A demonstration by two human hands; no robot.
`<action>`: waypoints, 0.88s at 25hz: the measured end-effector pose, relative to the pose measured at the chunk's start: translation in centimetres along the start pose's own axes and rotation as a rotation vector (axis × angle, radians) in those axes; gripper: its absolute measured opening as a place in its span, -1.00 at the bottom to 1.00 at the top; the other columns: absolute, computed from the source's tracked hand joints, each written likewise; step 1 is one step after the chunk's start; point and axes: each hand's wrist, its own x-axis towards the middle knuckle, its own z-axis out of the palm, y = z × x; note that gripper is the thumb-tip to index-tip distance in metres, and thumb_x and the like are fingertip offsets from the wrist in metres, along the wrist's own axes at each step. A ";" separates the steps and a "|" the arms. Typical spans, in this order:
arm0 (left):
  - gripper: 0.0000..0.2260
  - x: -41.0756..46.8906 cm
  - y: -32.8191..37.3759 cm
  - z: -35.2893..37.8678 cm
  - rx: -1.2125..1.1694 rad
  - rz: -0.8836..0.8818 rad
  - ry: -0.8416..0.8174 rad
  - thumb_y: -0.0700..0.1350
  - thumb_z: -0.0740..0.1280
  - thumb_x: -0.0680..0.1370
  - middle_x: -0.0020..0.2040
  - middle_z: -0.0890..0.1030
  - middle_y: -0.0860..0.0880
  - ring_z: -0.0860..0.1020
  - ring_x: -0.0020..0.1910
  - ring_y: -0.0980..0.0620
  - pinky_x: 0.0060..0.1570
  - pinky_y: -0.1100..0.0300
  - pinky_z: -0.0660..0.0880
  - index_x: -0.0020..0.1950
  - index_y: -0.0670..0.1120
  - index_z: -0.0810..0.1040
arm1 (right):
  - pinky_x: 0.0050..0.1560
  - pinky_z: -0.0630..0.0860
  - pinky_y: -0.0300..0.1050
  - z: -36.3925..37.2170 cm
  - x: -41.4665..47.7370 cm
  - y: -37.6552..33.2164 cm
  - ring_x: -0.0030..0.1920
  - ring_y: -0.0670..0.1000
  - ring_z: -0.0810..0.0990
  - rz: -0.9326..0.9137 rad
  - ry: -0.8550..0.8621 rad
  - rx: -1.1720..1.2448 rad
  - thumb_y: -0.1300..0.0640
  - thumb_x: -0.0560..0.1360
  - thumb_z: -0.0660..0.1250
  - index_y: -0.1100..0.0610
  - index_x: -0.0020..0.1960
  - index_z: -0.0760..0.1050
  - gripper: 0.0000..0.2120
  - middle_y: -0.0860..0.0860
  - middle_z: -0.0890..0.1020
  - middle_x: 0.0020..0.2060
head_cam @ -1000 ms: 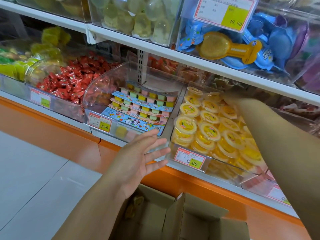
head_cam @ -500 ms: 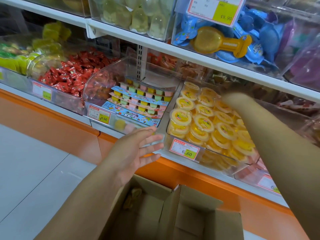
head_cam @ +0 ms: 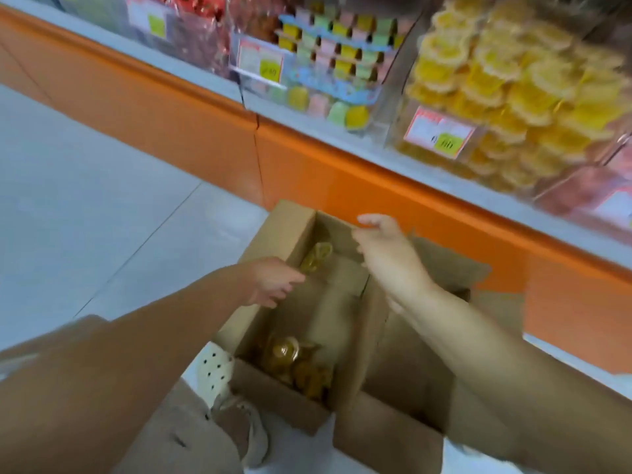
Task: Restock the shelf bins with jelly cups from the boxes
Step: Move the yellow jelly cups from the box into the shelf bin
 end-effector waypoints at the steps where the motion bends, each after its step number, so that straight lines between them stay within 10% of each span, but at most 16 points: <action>1: -0.69 1.3 -1.2 0.6 0.012 -0.014 0.013 -0.04 0.27 0.65 0.30 0.52 -0.10 0.49 0.23 -0.03 0.21 0.06 0.47 0.37 -0.11 0.43 | 0.16 0.45 -0.08 2.1 1.1 1.1 0.11 0.01 0.51 0.230 -0.034 0.092 0.11 0.61 0.19 0.02 0.30 0.42 -0.73 -0.03 0.52 0.07; 6: -0.57 6.6 -6.1 3.7 0.065 -0.001 0.005 0.05 0.20 0.68 0.45 0.43 -0.11 0.40 0.41 -0.12 0.30 0.11 0.36 0.47 -0.15 0.42 | 0.35 0.30 -0.02 10.0 5.2 10.2 0.38 0.15 0.36 0.734 -0.178 -0.081 0.12 0.67 0.00 0.26 0.45 0.27 -0.61 0.15 0.38 0.39; 12: -0.49 10.4 -9.2 5.3 0.100 -0.066 -0.060 0.10 -0.04 0.72 0.56 0.28 -0.19 0.24 0.54 -0.13 0.48 0.11 0.16 0.57 -0.15 0.26 | 0.39 0.26 -0.07 14.3 3.0 21.2 0.45 0.17 0.28 0.711 -0.383 -0.692 -0.08 0.68 -0.16 0.16 0.47 0.27 -0.49 0.16 0.34 0.44; 22: -0.48 13.2 -11.1 6.5 0.169 -0.129 -0.112 0.16 -0.09 0.71 0.55 0.26 -0.18 0.21 0.54 -0.15 0.51 -0.01 0.15 0.56 -0.07 0.30 | 0.41 0.24 -0.04 14.9 3.8 23.6 0.46 0.14 0.28 0.764 -0.506 -0.404 -0.18 0.65 -0.10 0.07 0.53 0.15 -0.45 0.11 0.29 0.48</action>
